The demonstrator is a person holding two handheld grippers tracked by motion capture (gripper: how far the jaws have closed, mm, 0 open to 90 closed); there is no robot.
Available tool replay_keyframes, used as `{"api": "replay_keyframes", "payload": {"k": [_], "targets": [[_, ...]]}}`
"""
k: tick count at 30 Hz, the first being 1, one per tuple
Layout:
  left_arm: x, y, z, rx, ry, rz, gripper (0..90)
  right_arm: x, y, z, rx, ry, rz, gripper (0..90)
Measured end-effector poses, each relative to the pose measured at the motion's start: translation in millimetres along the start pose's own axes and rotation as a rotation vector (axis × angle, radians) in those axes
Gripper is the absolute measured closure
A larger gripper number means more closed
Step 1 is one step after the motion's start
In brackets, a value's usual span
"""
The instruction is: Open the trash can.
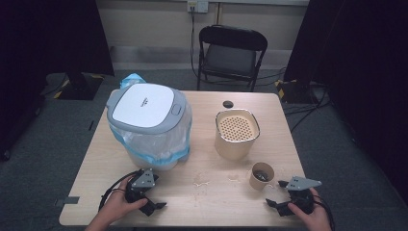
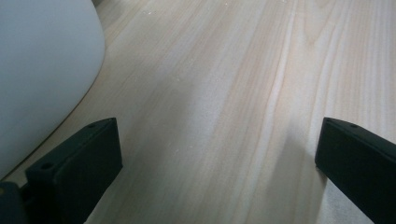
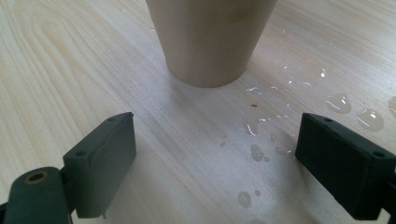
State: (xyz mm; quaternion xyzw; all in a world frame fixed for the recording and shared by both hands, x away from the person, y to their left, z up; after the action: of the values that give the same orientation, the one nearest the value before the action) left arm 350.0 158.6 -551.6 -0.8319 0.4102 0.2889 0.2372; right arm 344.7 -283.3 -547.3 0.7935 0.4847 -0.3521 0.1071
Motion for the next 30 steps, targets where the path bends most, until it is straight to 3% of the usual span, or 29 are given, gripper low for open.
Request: {"api": "replay_keyframes", "payload": {"k": [8, 10, 13, 17, 21, 30], "targets": [[-2.2, 1.7, 1.3, 0.001, -0.006, -0.004, 0.0, -1.5, 0.2, 0.5, 0.002, -0.015, -0.006, 11.8], [-2.2, 1.6, 1.2, 0.001, -0.006, -0.005, 0.0, -6.4, -0.5, 0.8, 0.018, -0.041, -0.014, 14.9], [-2.2, 1.7, 1.2, 0.001, -0.006, -0.005, 0.0, -12.1, -1.8, -2.6, 0.036, -0.027, -0.035, 14.4], [-2.1, 1.7, 1.2, 0.000, -0.005, -0.004, 0.0, -32.2, -6.2, -22.0, 0.006, -0.017, -0.053, 16.9], [-2.2, 1.7, 1.2, -0.001, -0.005, -0.005, 0.0, -39.8, -7.5, -31.9, 0.011, -0.009, -0.070, 17.5], [-2.2, 1.7, 1.2, -0.001, -0.005, -0.005, 0.0, -56.4, -15.4, -68.3, -0.032, -0.037, -0.099, 18.0]]}}
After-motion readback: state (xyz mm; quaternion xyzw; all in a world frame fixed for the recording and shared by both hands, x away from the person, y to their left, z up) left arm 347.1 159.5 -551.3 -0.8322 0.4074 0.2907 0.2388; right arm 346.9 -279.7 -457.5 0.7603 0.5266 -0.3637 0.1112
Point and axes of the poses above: each handheld gripper's, and its own axes: x roughly forward along the jaws, z roughly out of its underside, y roughly to its right, the point moved 7 cm from there along x, roughly forward along the jaws, and after that the axes turned 15 degrees about -z, right-handed, at the moved point
